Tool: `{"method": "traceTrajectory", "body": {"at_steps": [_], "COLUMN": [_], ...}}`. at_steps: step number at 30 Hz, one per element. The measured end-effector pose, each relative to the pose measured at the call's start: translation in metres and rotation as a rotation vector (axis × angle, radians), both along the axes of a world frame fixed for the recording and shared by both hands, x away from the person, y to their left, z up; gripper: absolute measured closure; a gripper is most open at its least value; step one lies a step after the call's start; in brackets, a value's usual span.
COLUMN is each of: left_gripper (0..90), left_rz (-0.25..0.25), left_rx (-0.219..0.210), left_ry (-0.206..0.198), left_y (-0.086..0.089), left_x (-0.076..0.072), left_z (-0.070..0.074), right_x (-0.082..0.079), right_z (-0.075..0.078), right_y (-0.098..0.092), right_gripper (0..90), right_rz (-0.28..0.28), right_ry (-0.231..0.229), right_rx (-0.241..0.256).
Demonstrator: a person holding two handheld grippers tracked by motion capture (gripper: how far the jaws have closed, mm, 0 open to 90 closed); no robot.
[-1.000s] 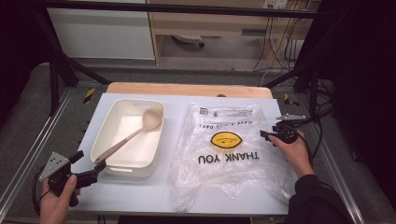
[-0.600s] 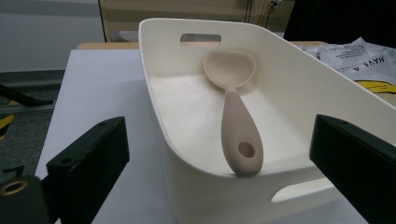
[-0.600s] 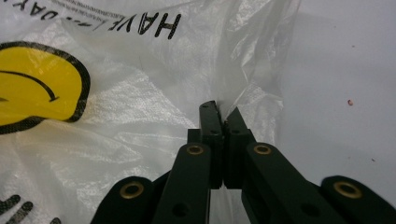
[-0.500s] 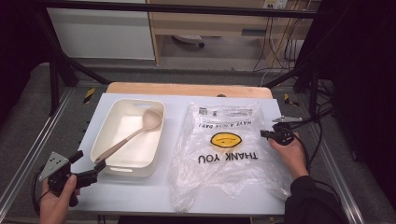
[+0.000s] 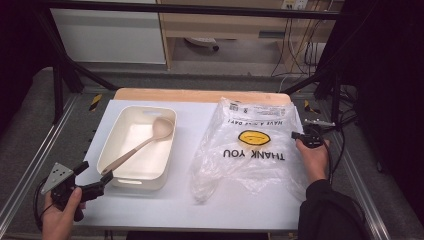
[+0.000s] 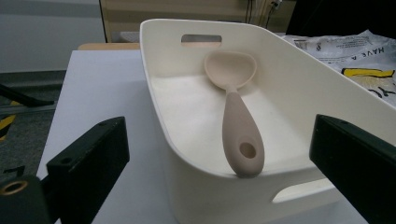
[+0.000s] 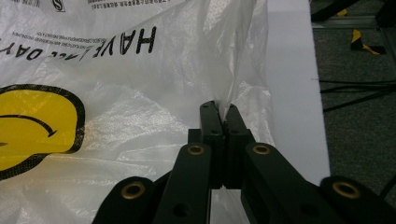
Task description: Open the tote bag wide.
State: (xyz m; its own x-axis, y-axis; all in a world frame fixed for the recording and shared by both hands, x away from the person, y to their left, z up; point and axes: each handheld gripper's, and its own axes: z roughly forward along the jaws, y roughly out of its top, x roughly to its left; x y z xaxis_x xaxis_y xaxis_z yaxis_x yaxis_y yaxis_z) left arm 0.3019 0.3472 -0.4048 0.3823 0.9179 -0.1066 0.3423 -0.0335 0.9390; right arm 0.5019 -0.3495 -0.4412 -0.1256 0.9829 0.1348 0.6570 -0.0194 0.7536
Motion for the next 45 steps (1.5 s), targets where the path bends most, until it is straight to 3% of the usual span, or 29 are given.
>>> {"method": "traceTrajectory", "body": {"at_steps": [3, 4, 5, 6, 7, 8, 9, 11, 12, 16, 19, 20, 21, 33, 35, 40, 43, 45], "left_gripper": [4.7, 4.7, 4.7, 4.7, 4.7, 4.7, 4.7, 4.7, 4.7, 4.7, 4.7, 4.7, 4.7, 4.7, 4.7, 4.7, 4.7, 4.7], "left_rz": [0.002, 0.003, 0.003, 0.003, 0.003, 0.002, 0.003, 0.005, 0.005, 0.009, 0.010, 0.010, 0.011, 0.008, 0.008, 0.010, 0.009, 0.009], "left_rx": [0.000, -0.002, 0.000, 0.000, 0.000, 0.000, 0.001, -0.002, -0.001, 0.001, 0.002, 0.002, 0.003, 0.005, 0.007, 0.005, 0.005, 0.004], "left_ry": [0.000, -0.001, -0.001, -0.001, -0.001, -0.001, -0.001, -0.004, -0.004, -0.006, -0.006, -0.006, -0.007, -0.008, -0.007, -0.009, -0.008, -0.009], "left_y": [0.000, 0.000, 0.000, 0.000, 0.000, 0.000, 0.000, 0.000, 0.000, 0.000, 0.000, 0.000, 0.000, 0.000, 0.000, 0.000, 0.000, 0.000], "left_x": [0.000, 0.000, 0.000, 0.000, 0.000, 0.000, 0.000, 0.000, 0.000, 0.000, -0.001, -0.001, -0.001, -0.001, -0.001, -0.001, -0.001, -0.001], "left_z": [0.000, 0.000, 0.000, 0.000, 0.000, 0.000, 0.000, 0.000, 0.001, 0.001, 0.001, 0.001, 0.001, 0.001, 0.001, 0.001, 0.001, 0.001], "right_x": [0.002, 0.001, 0.001, -0.001, -0.004, -0.004, -0.011, -0.016, -0.027, -0.044, -0.060, -0.070, -0.070, -0.115, -0.123, -0.136, -0.147, -0.150], "right_z": [0.000, 0.000, 0.000, 0.002, 0.006, 0.006, 0.015, 0.020, 0.031, 0.046, 0.054, 0.054, 0.054, 0.028, 0.025, 0.019, 0.014, 0.013], "right_y": [0.000, 0.002, 0.002, 0.003, 0.004, 0.004, 0.007, 0.008, 0.013, 0.022, 0.038, 0.051, 0.051, 0.123, 0.136, 0.157, 0.179, 0.185], "right_gripper": [88.5, 72.1, 72.1, 63.7, 44.2, 44.2, 29.5, 25.1, 18.9, 14.6, 11.7, 10.2, 10.2, 10.1, 9.9, 9.3, 7.7, 7.3], "right_rz": [0.012, 0.022, 0.022, 0.025, 0.052, 0.052, 0.058, 0.066, 0.091, 0.150, 0.218, 0.266, 0.266, 0.506, 0.554, 0.615, 0.687, 0.702], "right_ry": [0.000, -0.007, -0.007, -0.012, -0.028, -0.028, -0.053, -0.077, -0.117, -0.170, -0.183, -0.177, -0.177, -0.099, -0.094, -0.077, -0.053, -0.051], "right_rx": [0.006, 0.015, 0.015, 0.011, -0.007, -0.007, -0.053, -0.066, -0.099, -0.104, -0.114, -0.102, -0.102, -0.029, -0.040, -0.042, -0.043, -0.042]}}
